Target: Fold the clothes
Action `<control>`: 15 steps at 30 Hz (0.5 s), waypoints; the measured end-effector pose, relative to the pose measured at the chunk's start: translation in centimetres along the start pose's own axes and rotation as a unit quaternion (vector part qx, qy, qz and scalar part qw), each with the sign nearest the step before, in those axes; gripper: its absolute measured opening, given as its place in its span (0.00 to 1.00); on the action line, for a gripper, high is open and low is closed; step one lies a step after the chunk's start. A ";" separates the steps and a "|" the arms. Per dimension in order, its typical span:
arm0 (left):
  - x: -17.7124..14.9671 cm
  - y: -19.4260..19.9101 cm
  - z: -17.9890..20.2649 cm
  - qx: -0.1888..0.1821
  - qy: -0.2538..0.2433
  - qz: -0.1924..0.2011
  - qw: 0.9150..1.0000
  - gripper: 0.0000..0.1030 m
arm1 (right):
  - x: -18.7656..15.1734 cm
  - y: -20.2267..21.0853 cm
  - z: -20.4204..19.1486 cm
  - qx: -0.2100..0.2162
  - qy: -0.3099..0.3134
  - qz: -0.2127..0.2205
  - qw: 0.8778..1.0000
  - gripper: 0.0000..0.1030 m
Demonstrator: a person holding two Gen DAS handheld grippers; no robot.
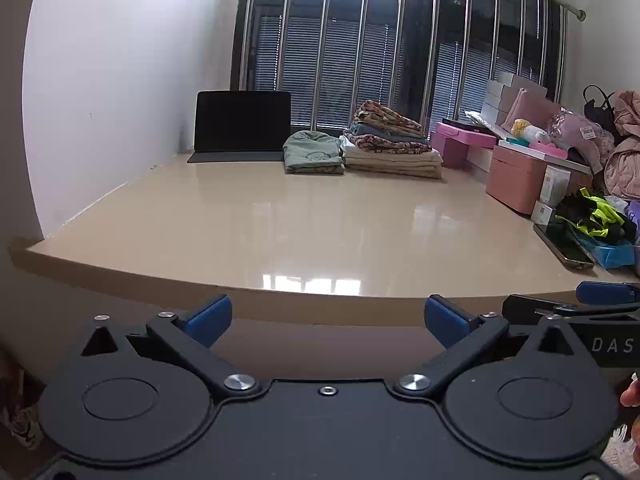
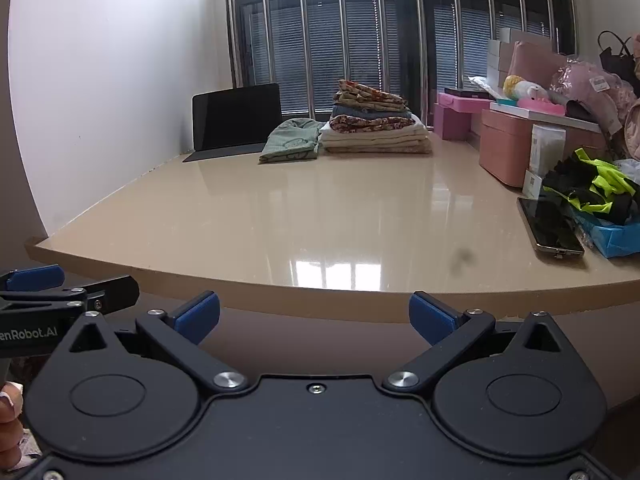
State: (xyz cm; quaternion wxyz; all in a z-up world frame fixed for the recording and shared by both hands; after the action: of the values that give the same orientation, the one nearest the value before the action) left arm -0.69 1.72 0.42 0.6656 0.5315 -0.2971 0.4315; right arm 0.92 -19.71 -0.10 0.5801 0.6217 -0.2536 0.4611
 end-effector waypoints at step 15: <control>-0.1 0.0 0.0 -0.003 0.001 -0.001 1.000 1.00 | -0.2 0.1 0.3 0.001 -0.001 0.002 1.000 0.99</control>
State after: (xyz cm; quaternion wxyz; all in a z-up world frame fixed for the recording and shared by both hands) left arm -0.73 1.66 0.32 0.6680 0.5297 -0.2970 0.4301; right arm 0.83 -20.02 -0.20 0.5785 0.6220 -0.2549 0.4621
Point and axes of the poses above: each gripper's, at about its wrist camera, not at the fingertips, and y roughly against the way its jaws point, z to its right, x to its top, the point moved 1 cm from there along -y, roughly the way its jaws point, and after that the axes turned 12 degrees about y, right-handed, at the moved point
